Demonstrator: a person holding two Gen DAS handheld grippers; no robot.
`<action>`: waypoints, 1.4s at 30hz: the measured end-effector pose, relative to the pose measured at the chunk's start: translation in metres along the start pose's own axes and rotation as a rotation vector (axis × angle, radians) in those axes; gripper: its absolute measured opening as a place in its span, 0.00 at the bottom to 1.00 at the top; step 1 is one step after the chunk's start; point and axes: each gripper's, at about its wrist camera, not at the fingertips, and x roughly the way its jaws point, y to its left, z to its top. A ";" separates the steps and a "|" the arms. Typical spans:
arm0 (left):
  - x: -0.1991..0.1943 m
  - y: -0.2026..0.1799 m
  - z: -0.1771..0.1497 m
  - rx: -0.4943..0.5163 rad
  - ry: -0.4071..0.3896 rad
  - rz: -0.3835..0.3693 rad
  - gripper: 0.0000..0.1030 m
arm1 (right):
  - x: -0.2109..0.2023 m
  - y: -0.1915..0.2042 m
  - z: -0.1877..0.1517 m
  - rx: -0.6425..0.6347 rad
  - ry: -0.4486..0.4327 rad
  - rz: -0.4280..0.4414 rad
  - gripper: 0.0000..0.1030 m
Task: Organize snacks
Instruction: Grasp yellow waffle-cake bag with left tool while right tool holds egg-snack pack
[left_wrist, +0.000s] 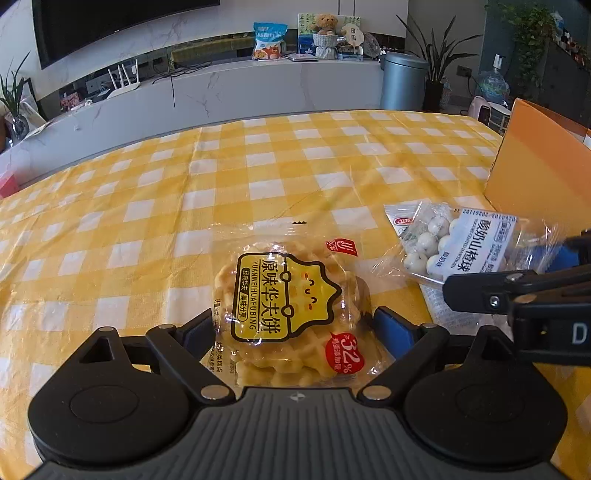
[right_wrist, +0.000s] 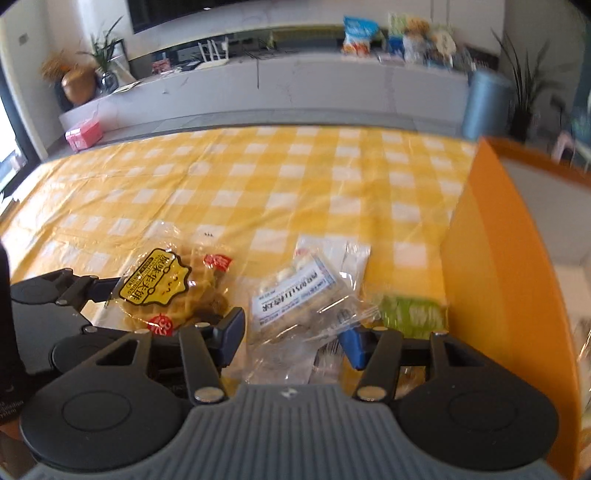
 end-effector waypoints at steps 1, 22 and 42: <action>0.000 0.001 0.000 -0.002 0.003 -0.005 1.00 | 0.000 -0.004 0.000 0.008 0.005 0.004 0.54; -0.006 0.027 0.006 -0.012 0.074 -0.023 0.90 | -0.001 0.027 -0.007 -0.540 -0.070 -0.194 0.93; -0.004 0.042 0.006 -0.049 0.071 0.029 0.90 | 0.039 0.033 0.003 -0.462 -0.117 0.054 0.59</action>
